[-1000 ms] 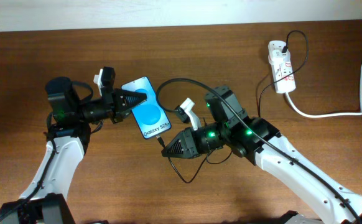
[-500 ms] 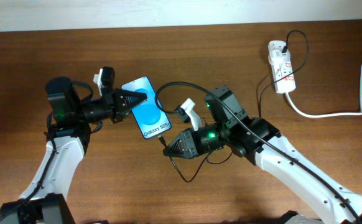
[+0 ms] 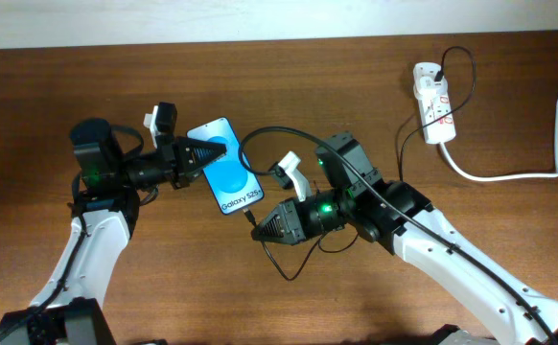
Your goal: Plug charger to phone and switch on socket
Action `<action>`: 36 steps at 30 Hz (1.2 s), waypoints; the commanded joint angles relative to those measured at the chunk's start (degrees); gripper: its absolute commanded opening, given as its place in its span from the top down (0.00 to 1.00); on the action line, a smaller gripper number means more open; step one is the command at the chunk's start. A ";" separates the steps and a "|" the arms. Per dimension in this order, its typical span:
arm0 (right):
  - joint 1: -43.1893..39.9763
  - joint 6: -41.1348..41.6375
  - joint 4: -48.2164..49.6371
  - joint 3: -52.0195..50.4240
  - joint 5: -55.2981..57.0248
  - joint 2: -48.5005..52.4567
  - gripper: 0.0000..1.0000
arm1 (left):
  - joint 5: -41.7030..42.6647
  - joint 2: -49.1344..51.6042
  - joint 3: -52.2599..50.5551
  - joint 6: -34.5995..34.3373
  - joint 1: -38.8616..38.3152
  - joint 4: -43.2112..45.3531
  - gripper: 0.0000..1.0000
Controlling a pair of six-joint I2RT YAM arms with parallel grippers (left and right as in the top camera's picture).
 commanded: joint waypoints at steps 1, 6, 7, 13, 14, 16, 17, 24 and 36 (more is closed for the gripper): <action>0.04 -2.51 0.00 0.48 -2.58 0.11 0.96 | 1.03 0.09 0.70 1.51 0.00 0.35 1.00; 0.04 -2.58 -0.07 0.48 -2.71 0.02 0.96 | 1.03 0.09 0.70 1.51 -0.02 0.33 1.00; 0.04 -2.56 -0.07 0.48 -2.71 0.02 0.96 | 1.03 0.09 0.70 1.51 -0.02 0.33 1.00; 0.02 -2.49 0.00 0.48 -1.14 0.02 0.96 | 1.03 0.09 0.70 1.51 -0.02 0.33 1.00; -0.02 -2.49 0.02 0.48 -1.14 0.02 0.96 | 1.03 0.09 0.70 1.51 -0.02 0.33 1.00; -0.42 -2.32 0.00 0.48 -1.14 0.02 0.96 | 1.03 0.09 0.70 1.51 -0.02 0.33 1.00; -0.74 -2.29 0.00 0.48 -1.14 0.02 0.96 | 1.03 0.09 0.70 1.51 -0.02 0.31 1.00; -2.19 -2.29 0.02 0.48 -1.16 0.02 0.96 | 1.03 0.09 0.70 1.49 -0.02 0.31 1.00; -2.08 2.25 4.66 0.48 1.40 0.04 0.96 | 1.03 0.09 0.70 1.49 -0.02 0.28 1.00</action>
